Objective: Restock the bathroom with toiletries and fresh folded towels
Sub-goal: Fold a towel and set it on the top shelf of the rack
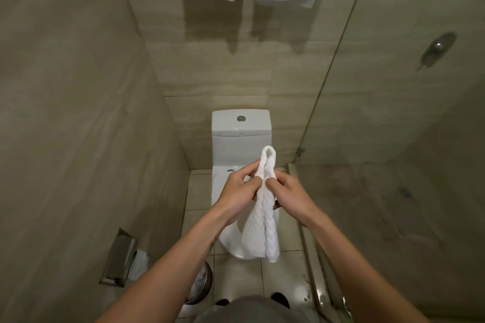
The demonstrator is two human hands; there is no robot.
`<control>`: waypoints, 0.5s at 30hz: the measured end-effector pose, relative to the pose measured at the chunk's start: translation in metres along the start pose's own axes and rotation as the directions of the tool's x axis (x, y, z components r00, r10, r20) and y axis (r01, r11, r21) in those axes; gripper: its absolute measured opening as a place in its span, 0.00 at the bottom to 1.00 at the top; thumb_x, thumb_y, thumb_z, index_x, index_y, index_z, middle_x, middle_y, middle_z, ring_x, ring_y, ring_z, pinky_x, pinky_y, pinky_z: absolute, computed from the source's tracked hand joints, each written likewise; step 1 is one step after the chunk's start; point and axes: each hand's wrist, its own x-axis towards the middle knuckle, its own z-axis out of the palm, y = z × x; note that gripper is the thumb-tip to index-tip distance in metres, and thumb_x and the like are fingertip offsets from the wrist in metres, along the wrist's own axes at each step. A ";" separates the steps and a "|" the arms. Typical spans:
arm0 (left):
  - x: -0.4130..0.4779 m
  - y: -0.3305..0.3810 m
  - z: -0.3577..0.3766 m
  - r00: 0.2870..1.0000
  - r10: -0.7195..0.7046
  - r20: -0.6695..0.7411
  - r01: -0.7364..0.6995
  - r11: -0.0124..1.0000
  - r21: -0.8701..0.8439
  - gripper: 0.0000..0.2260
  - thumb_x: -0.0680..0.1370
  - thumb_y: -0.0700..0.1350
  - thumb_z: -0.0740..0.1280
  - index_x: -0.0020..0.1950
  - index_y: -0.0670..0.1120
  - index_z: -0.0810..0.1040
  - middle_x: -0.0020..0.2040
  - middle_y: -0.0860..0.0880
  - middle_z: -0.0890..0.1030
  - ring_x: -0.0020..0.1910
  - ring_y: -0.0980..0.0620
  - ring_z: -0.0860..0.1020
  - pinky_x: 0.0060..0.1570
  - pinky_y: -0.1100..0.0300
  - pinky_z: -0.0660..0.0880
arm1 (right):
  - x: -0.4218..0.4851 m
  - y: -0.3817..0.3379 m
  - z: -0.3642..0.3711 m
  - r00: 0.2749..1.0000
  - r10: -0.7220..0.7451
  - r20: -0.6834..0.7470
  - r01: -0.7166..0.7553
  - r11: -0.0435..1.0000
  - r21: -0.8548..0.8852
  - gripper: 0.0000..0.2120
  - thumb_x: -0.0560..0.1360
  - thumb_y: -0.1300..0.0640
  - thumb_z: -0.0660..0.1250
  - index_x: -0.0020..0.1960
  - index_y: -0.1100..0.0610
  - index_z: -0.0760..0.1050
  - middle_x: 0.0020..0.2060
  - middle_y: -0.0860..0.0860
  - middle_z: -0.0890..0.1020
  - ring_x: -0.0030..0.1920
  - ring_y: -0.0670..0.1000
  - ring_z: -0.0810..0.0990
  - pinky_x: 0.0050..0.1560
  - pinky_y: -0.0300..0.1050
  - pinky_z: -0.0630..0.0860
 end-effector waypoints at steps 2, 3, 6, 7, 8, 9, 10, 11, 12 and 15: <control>0.004 -0.002 -0.003 0.999 -0.044 -0.014 0.043 0.998 -0.053 0.23 0.77 0.35 0.59 0.65 0.57 0.79 0.45 0.48 0.82 0.45 0.49 0.81 0.49 0.55 0.80 | 0.000 -0.001 0.004 1.000 -0.003 0.003 0.003 1.000 -0.023 0.16 0.80 0.63 0.54 0.56 0.54 0.79 0.39 0.46 0.85 0.39 0.45 0.83 0.34 0.39 0.76; 0.007 -0.002 -0.004 0.998 -0.067 -0.015 0.066 0.994 -0.082 0.22 0.77 0.35 0.59 0.64 0.56 0.80 0.47 0.45 0.83 0.45 0.48 0.81 0.50 0.55 0.79 | 0.000 -0.001 0.005 1.000 -0.002 -0.003 0.002 0.999 -0.034 0.15 0.81 0.63 0.54 0.56 0.55 0.79 0.38 0.46 0.85 0.38 0.44 0.83 0.33 0.39 0.75; 0.013 -0.004 -0.009 0.993 -0.118 -0.004 0.115 0.976 -0.185 0.20 0.77 0.35 0.59 0.62 0.52 0.81 0.47 0.41 0.81 0.44 0.47 0.77 0.50 0.54 0.79 | -0.002 0.003 0.007 1.000 -0.002 -0.008 0.001 0.998 -0.065 0.14 0.81 0.61 0.55 0.55 0.56 0.79 0.38 0.48 0.85 0.35 0.44 0.80 0.32 0.40 0.74; 0.015 -0.005 -0.012 0.992 -0.129 0.001 0.127 0.970 -0.210 0.20 0.77 0.35 0.60 0.63 0.51 0.81 0.48 0.41 0.81 0.45 0.47 0.77 0.51 0.54 0.79 | -0.003 0.005 0.008 1.000 -0.002 -0.009 0.001 0.998 -0.068 0.14 0.81 0.60 0.55 0.54 0.56 0.80 0.37 0.48 0.84 0.34 0.44 0.80 0.32 0.40 0.74; 0.016 -0.006 -0.014 0.990 -0.141 0.009 0.140 0.965 -0.222 0.20 0.77 0.36 0.61 0.64 0.51 0.80 0.49 0.40 0.81 0.46 0.46 0.78 0.52 0.53 0.79 | -0.003 0.007 0.010 1.000 -0.003 -0.014 0.002 0.998 -0.061 0.14 0.81 0.60 0.55 0.54 0.55 0.80 0.36 0.47 0.83 0.34 0.45 0.79 0.32 0.40 0.74; 0.017 -0.007 -0.015 0.988 -0.153 0.019 0.153 0.962 -0.227 0.20 0.76 0.36 0.61 0.65 0.50 0.79 0.49 0.40 0.81 0.47 0.46 0.79 0.53 0.53 0.80 | -0.003 0.009 0.011 1.000 -0.003 -0.025 0.001 0.999 -0.048 0.14 0.81 0.60 0.55 0.54 0.55 0.80 0.36 0.47 0.83 0.35 0.45 0.80 0.33 0.41 0.75; 0.017 -0.008 -0.015 0.986 -0.163 0.022 0.164 0.960 -0.228 0.20 0.76 0.36 0.62 0.66 0.50 0.78 0.49 0.41 0.81 0.47 0.46 0.80 0.52 0.54 0.80 | -0.002 0.009 0.013 0.999 0.000 -0.038 -0.001 1.000 -0.030 0.14 0.81 0.59 0.56 0.55 0.54 0.80 0.37 0.47 0.84 0.35 0.45 0.81 0.34 0.41 0.75; 0.016 -0.010 -0.014 0.985 -0.171 0.017 0.170 0.958 -0.231 0.20 0.77 0.35 0.63 0.67 0.49 0.77 0.48 0.42 0.81 0.47 0.47 0.81 0.52 0.54 0.81 | -0.002 0.010 0.014 0.999 0.003 -0.049 -0.004 1.000 -0.011 0.14 0.82 0.59 0.56 0.56 0.54 0.80 0.37 0.47 0.84 0.36 0.45 0.81 0.34 0.41 0.75; 0.014 -0.012 -0.013 0.984 -0.177 0.003 0.172 0.955 -0.240 0.20 0.77 0.35 0.64 0.67 0.49 0.76 0.46 0.44 0.82 0.46 0.47 0.82 0.51 0.55 0.81 | -0.001 0.010 0.015 0.998 0.007 -0.054 -0.007 1.000 0.008 0.14 0.82 0.59 0.56 0.56 0.54 0.80 0.37 0.47 0.84 0.36 0.44 0.82 0.33 0.40 0.75; 0.011 -0.017 -0.010 0.983 -0.184 -0.024 0.170 0.948 -0.270 0.18 0.77 0.34 0.65 0.66 0.47 0.75 0.40 0.48 0.82 0.45 0.47 0.83 0.51 0.53 0.81 | -0.001 0.009 0.016 0.998 0.009 -0.059 -0.006 0.999 0.039 0.13 0.82 0.59 0.55 0.53 0.55 0.79 0.35 0.47 0.84 0.35 0.45 0.81 0.33 0.40 0.74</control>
